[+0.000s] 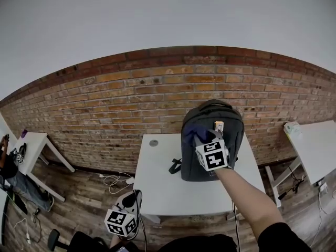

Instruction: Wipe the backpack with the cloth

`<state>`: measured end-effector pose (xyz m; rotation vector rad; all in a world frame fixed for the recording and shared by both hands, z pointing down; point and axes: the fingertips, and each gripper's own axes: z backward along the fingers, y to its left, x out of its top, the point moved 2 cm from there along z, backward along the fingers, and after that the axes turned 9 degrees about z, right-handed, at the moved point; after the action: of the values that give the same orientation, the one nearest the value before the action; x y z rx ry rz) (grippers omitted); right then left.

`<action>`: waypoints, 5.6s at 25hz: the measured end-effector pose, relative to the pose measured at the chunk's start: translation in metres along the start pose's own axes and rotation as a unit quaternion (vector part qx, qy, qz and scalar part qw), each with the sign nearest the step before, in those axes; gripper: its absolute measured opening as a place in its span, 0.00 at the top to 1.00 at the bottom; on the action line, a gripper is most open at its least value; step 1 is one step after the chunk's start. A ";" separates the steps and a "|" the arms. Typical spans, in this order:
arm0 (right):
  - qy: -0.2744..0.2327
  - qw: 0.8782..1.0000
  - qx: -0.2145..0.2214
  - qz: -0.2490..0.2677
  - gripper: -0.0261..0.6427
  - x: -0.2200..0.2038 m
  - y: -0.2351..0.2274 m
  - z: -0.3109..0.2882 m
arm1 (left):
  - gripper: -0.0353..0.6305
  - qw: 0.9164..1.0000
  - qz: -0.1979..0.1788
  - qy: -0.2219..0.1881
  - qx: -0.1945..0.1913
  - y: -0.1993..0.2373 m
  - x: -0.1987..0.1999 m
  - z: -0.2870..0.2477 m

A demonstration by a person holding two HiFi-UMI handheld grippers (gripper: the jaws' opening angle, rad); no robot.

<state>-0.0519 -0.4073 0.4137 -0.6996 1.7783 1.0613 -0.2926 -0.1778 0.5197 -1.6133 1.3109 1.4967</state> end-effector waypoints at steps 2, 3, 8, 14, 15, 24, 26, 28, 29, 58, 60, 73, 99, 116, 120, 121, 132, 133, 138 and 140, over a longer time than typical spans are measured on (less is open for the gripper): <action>-0.010 1.000 -0.011 0.007 0.79 0.025 -0.019 -0.003 | 0.95 1.000 0.000 -0.002 -0.002 -0.003 0.001 0.000; -0.012 1.000 -0.013 0.011 0.79 0.034 -0.026 -0.004 | 0.95 1.000 0.000 -0.002 -0.003 -0.005 0.002 0.000; 0.010 1.000 0.020 0.008 0.79 0.038 -0.024 -0.007 | 0.95 1.000 0.003 0.001 0.002 -0.005 -0.003 0.005; 0.028 0.997 0.047 -0.057 0.79 -0.021 0.015 0.011 | 0.95 1.000 0.012 0.006 0.006 -0.001 -0.008 0.008; 0.033 0.996 0.049 -0.066 0.79 -0.033 0.021 0.014 | 0.95 1.000 0.013 0.006 0.005 0.000 -0.008 0.007; 0.124 0.986 0.071 -0.083 0.79 -0.159 0.074 0.037 | 0.95 1.000 0.014 0.012 -0.011 -0.003 -0.011 -0.002; 0.147 0.982 0.077 -0.085 0.79 -0.185 0.083 0.041 | 0.95 1.000 0.013 0.012 -0.014 -0.004 -0.011 -0.003; 0.166 0.979 0.084 -0.084 0.79 -0.208 0.091 0.045 | 0.95 1.000 0.013 0.011 -0.015 -0.004 -0.011 -0.004; 0.176 0.977 0.087 -0.082 0.79 -0.218 0.094 0.047 | 0.95 1.000 0.013 0.011 -0.014 -0.003 -0.011 -0.004; 0.049 0.986 -0.037 0.156 0.79 -0.005 -0.080 0.034 | 0.95 0.999 0.003 0.010 -0.037 -0.023 -0.009 -0.015; 0.056 0.982 -0.040 0.178 0.79 0.005 -0.087 0.027 | 0.95 0.999 0.005 0.009 -0.033 -0.021 -0.009 -0.013; 0.096 0.958 -0.007 0.270 0.79 -0.026 -0.065 0.023 | 0.95 1.000 0.012 0.016 -0.022 -0.014 -0.016 -0.010; 0.126 0.973 0.035 0.188 0.79 -0.167 0.017 0.070 | 0.95 0.998 0.007 0.038 -0.053 -0.029 -0.022 -0.039; 0.224 0.967 0.086 0.082 0.79 -0.279 0.057 0.077 | 0.95 0.998 0.000 0.044 -0.047 -0.040 -0.024 -0.049; 0.268 0.959 0.077 0.046 0.79 -0.317 0.043 0.083 | 0.95 0.998 -0.005 0.049 -0.039 -0.042 -0.025 -0.049; 0.271 0.959 0.075 0.039 0.79 -0.321 0.038 0.084 | 0.95 0.998 -0.004 0.050 -0.034 -0.041 -0.025 -0.049; 0.209 0.978 0.018 -0.016 0.79 -0.293 -0.029 0.101 | 0.95 0.998 0.008 0.046 -0.038 -0.060 -0.025 -0.069; 0.190 0.981 0.009 -0.020 0.79 -0.280 -0.036 0.103 | 0.95 0.998 0.008 0.047 -0.042 -0.063 -0.024 -0.073; 0.092 0.995 -0.033 -0.026 0.79 -0.190 -0.073 0.102 | 0.95 0.997 0.007 0.052 -0.063 -0.080 -0.027 -0.086; 0.057 0.997 -0.047 -0.013 0.79 -0.151 -0.089 0.101 | 0.95 0.996 0.005 0.052 -0.073 -0.088 -0.028 -0.090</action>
<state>0.1248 -0.3573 0.4987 -0.8537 1.8194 1.1112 -0.1736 -0.2195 0.5475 -1.8009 1.2940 1.5643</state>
